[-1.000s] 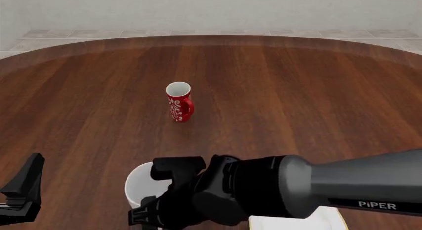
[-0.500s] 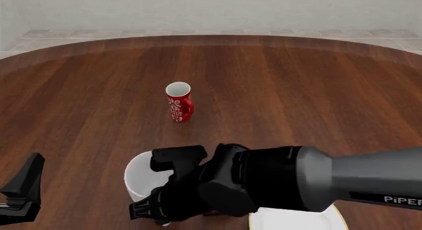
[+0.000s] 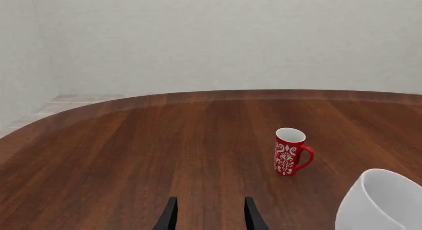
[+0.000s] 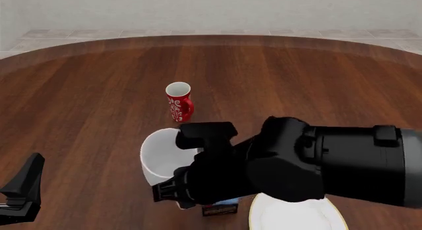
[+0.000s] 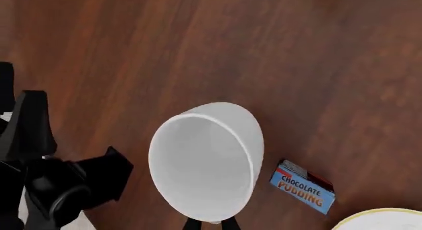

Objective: Put the white mug on the plate.

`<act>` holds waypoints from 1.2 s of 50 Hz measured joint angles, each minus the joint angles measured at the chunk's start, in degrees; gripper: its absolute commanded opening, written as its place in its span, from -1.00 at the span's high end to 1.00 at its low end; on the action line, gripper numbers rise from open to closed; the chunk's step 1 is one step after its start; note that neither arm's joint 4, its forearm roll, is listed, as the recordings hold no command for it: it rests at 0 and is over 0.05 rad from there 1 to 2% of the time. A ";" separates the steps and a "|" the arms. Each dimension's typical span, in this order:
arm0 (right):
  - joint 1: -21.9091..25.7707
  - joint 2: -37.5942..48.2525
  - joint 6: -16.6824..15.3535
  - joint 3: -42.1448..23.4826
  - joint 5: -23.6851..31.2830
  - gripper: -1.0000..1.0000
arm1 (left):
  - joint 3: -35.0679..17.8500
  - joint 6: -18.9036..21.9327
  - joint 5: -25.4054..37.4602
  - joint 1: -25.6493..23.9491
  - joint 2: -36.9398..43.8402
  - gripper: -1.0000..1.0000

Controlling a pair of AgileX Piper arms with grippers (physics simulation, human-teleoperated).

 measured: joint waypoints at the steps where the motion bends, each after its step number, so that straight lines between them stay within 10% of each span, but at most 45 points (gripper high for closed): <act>1: -0.13 -0.53 -0.07 0.22 0.22 1.00 | 0.00 0.00 0.00 0.00 0.00 -1.00; 60: -11.18 -30.99 -2.66 13.76 16.09 1.00 | 0.00 -0.01 0.00 0.00 0.00 -1.00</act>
